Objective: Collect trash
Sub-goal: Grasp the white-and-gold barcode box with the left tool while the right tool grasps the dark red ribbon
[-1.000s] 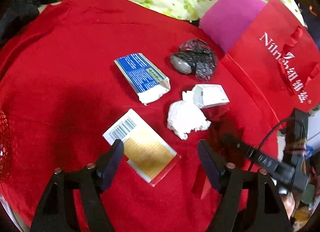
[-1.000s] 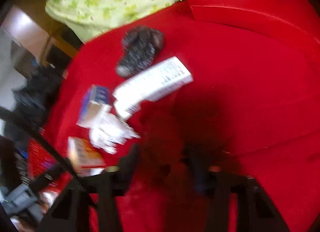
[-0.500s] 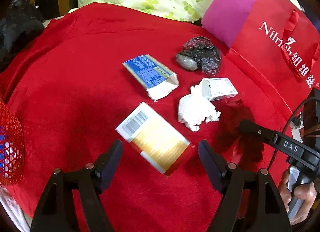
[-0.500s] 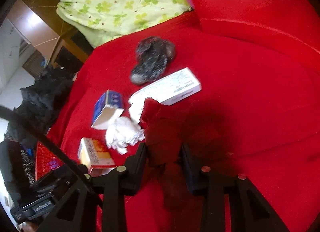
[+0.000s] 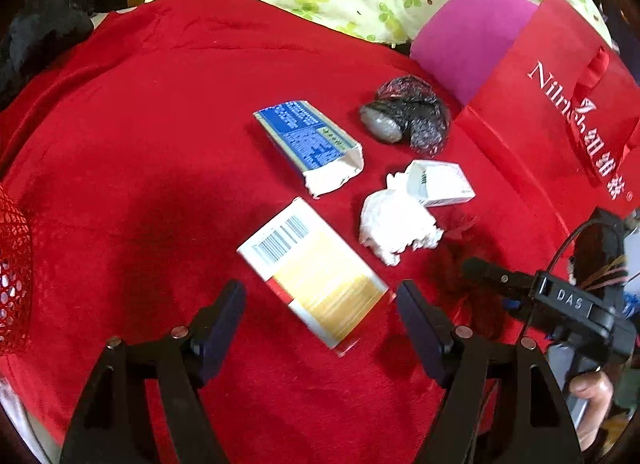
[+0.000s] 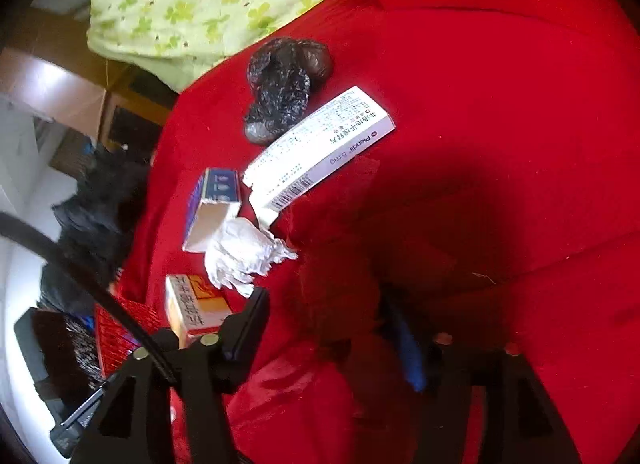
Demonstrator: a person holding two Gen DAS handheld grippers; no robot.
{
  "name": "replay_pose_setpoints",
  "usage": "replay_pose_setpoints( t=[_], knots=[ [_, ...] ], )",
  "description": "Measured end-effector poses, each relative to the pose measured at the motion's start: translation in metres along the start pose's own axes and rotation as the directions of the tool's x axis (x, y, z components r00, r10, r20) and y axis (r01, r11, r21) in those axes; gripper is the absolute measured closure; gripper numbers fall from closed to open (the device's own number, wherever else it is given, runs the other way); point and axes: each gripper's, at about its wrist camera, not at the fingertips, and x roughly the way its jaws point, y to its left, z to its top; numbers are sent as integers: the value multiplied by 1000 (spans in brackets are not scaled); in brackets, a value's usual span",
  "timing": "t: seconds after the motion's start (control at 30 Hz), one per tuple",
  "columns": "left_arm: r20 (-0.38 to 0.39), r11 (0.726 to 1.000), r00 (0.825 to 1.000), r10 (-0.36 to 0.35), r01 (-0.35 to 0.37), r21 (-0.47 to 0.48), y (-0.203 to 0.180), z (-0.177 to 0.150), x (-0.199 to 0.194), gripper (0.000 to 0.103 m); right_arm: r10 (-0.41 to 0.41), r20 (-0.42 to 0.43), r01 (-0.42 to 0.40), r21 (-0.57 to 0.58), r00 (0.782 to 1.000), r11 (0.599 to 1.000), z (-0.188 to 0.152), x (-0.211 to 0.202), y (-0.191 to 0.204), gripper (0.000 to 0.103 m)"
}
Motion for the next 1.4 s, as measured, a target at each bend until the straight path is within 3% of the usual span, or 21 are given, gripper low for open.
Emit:
replay_pose_setpoints(
  t=[0.33, 0.43, 0.5, 0.67, 0.87, 1.17, 1.4],
  knots=[
    [-39, 1000, 999, 28, -29, -4, -6, 6, 25, 25, 19, 7, -19, 27, 1000, 999, 0, -4, -7, 40],
    [-61, 999, 998, 25, -26, -18, -2, 2, 32, 25, -34, 18, 34, -10, 999, 999, 0, -1, 0, 47],
    [-77, 1000, 997, 21, -22, -14, 0, -2, 36, 33, -90, 37, 91, -43, 995, 995, -2, -1, 6, 64],
    [-52, 999, 998, 23, -22, 24, 0, -5, 29, 35, -143, 76, 153, -140, 987, 978, -8, -2, 24, 67],
    [50, 984, 992, 115, -120, 129, -5, -12, -4, 35, -98, 126, 121, -191, 987, 974, -11, -6, 44, 67],
    [253, 931, 944, 214, -275, 241, -9, -27, -68, 34, 8, 248, 62, -274, 969, 960, -20, -26, 79, 67],
    [329, 915, 916, 229, -317, 248, -8, -36, -99, 34, 34, 320, 80, -337, 947, 938, -29, -34, 102, 67]
  ],
)
